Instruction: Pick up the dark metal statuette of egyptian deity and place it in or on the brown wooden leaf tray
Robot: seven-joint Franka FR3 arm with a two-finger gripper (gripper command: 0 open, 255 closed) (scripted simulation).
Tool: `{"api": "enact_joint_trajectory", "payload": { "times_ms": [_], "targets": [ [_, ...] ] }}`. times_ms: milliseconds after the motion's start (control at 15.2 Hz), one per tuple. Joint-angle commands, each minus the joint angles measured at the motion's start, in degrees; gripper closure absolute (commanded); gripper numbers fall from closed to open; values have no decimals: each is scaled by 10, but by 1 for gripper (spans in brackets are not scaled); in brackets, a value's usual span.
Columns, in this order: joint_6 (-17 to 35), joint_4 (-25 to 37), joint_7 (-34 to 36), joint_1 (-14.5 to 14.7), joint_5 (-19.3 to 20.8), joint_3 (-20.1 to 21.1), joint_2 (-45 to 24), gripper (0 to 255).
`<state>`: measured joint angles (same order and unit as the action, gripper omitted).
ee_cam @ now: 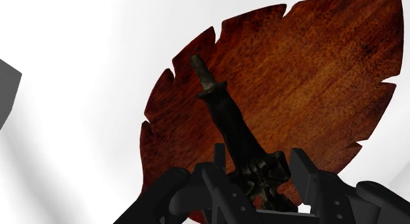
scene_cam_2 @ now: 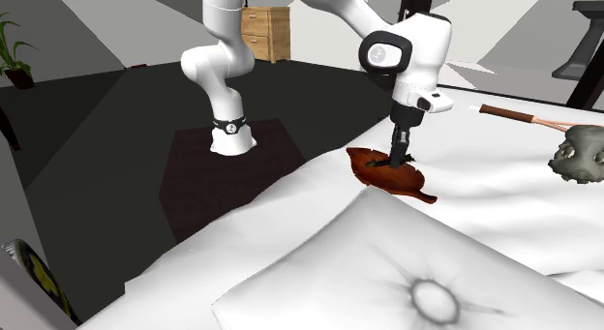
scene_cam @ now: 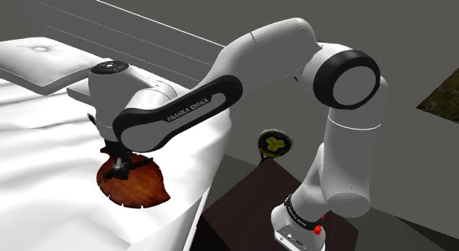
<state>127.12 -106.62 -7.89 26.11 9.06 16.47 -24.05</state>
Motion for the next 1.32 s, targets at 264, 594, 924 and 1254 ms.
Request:
{"api": "enact_joint_trajectory", "payload": {
  "times_ms": [264, 594, 924, 1254],
  "targets": [
    [18, -6, 3, 2, 5, -3, -13, 255],
    [18, -6, 3, 2, 5, -3, -13, 0],
    [18, -6, 3, 2, 5, -3, -13, 0],
    [-41, 18, -7, -3, -10, 5, 25, 0]
  ]
}}
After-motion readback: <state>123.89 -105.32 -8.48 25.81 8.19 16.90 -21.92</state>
